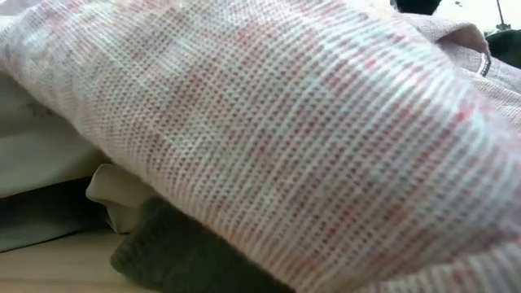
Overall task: Fold laundry
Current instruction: Put the pink polo into the white laundry bin
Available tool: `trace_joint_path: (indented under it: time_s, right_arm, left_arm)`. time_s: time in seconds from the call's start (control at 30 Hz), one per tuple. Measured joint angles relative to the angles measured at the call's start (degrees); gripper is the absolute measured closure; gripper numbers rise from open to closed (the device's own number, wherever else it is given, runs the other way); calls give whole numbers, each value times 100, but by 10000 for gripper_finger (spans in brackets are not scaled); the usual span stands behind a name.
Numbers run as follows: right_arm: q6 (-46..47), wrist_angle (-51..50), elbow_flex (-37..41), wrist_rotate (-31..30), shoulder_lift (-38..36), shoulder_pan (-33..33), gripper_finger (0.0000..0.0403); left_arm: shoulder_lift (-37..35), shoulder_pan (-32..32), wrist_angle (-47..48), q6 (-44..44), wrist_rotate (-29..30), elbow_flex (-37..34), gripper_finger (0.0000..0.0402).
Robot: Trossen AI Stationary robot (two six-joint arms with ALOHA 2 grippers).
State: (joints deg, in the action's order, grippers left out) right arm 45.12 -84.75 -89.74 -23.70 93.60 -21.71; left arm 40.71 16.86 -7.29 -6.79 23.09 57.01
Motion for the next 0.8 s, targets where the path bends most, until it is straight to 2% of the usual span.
trace_joint_path:
  time_s: [0.2, 0.33, 0.4, 0.63, 0.8]
  right_arm:
    - [491, -261, -1029, 129, -9, -46, 258]
    - [171, 160, -1218, 1005, -18, -282, 257]
    - [15, 401, -1137, 1194, -7, -498, 256]
    - [-166, 1467, -390, 1163, 13, -1073, 257]
    - [-853, 2609, 296, 1143, 13, -1230, 257]
  left_arm:
    - [-111, 0, 743, 30, 448, 2, 388]
    - [-216, 0, 1322, 41, 694, 2, 388]
    - [-271, 0, 1663, 46, 788, 2, 388]
    - [-383, 0, 2820, 408, 911, 2, 388]
    - [-378, 0, 3226, 956, 872, 4, 388]
